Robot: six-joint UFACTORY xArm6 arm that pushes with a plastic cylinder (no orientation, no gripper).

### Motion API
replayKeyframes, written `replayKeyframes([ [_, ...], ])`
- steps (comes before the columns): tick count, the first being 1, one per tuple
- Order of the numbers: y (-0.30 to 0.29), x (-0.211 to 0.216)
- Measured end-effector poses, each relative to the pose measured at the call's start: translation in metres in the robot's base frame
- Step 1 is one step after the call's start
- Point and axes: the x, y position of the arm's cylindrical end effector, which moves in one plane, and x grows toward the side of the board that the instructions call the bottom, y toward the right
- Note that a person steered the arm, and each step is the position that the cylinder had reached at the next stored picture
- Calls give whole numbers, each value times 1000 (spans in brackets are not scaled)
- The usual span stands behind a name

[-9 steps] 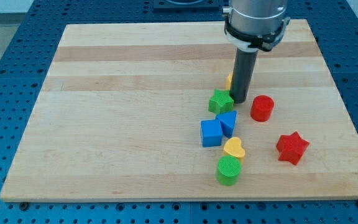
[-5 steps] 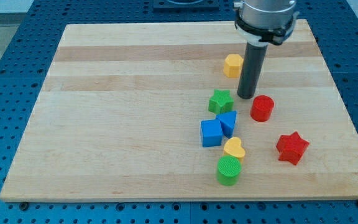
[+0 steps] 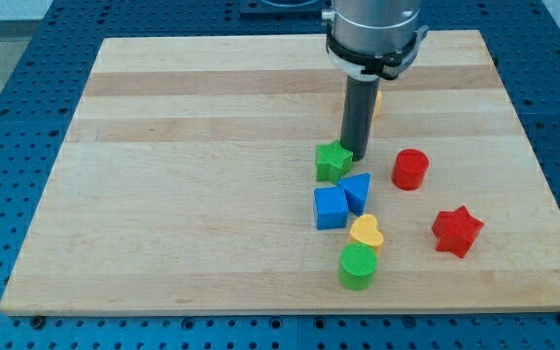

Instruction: Push the green star diagonally left above the blue cube

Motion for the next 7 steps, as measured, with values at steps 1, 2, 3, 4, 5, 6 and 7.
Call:
replayKeyframes([
  [1,19,9],
  [2,30,13],
  [3,13,13],
  [4,-53,13],
  [5,-105,13],
  [6,-108,13],
  [7,-88,13],
])
